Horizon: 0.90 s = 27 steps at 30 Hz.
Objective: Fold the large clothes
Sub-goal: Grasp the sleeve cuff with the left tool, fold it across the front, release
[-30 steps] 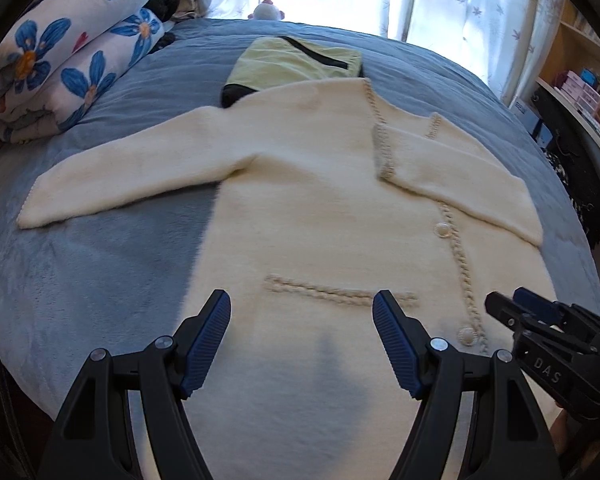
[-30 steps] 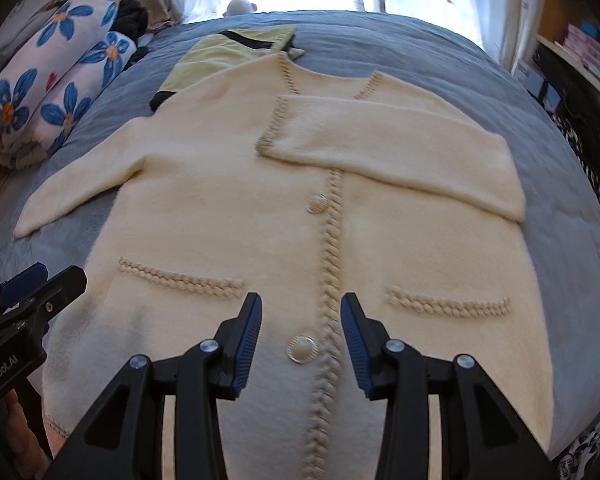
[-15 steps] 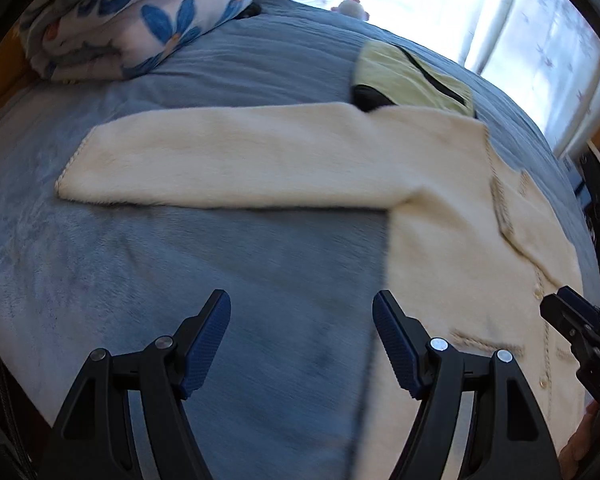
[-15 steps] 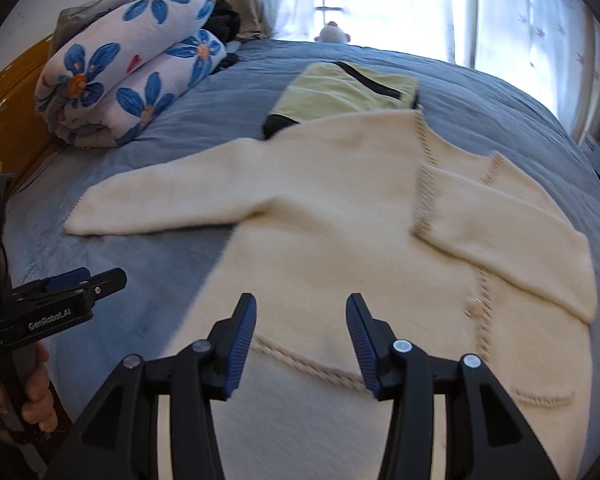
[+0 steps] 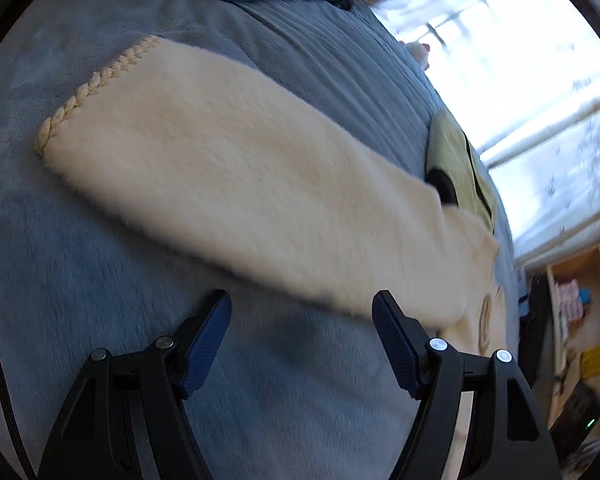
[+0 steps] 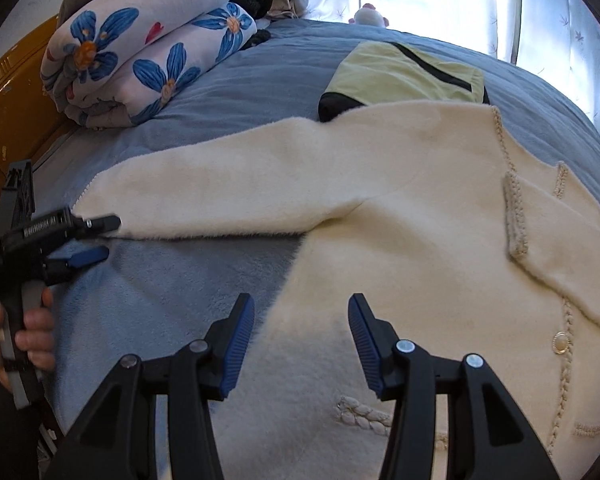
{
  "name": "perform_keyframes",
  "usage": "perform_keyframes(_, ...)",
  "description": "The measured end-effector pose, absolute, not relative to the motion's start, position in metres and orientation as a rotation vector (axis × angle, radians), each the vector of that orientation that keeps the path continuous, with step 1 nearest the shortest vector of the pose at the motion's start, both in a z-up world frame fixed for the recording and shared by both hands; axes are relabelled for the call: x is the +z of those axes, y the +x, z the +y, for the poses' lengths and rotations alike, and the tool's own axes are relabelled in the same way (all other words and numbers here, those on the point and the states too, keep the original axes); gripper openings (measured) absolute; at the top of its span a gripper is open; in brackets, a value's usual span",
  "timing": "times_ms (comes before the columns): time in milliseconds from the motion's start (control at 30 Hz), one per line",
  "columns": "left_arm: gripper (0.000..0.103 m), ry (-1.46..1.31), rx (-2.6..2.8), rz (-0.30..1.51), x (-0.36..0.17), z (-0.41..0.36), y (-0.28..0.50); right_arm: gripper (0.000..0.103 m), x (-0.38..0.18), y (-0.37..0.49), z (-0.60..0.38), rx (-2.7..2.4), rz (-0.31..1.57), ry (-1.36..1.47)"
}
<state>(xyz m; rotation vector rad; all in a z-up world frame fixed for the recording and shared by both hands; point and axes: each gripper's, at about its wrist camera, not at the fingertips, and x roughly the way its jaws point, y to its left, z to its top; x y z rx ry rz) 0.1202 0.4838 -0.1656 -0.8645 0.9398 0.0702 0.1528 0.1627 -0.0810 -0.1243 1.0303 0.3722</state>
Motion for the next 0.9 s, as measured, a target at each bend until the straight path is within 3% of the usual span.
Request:
perform_keyframes(333,0.068,-0.948,0.169,0.881,-0.181,0.520,0.157,0.049,-0.093,0.169,0.126,0.414,1.102,0.089)
perform_keyframes(400,0.028,-0.863,0.256,0.904,-0.173,0.514,0.162,0.049,-0.092,0.172,0.111,0.444,1.113,0.190)
perform_keyframes(500,0.011,-0.799,0.297,0.899,-0.156,0.502,0.163,0.049,-0.089,0.175,0.089,0.508,1.127,0.345)
perform_keyframes(733,0.007,-0.503,0.240,0.750,-0.057,0.418,0.174,0.049,-0.073,0.170,0.033,0.587,1.090,0.615)
perform_keyframes(900,0.007,-0.312,0.054,0.735,-0.001,0.304,0.199,0.049,-0.055,0.161,-0.015,0.576,1.012,0.713)
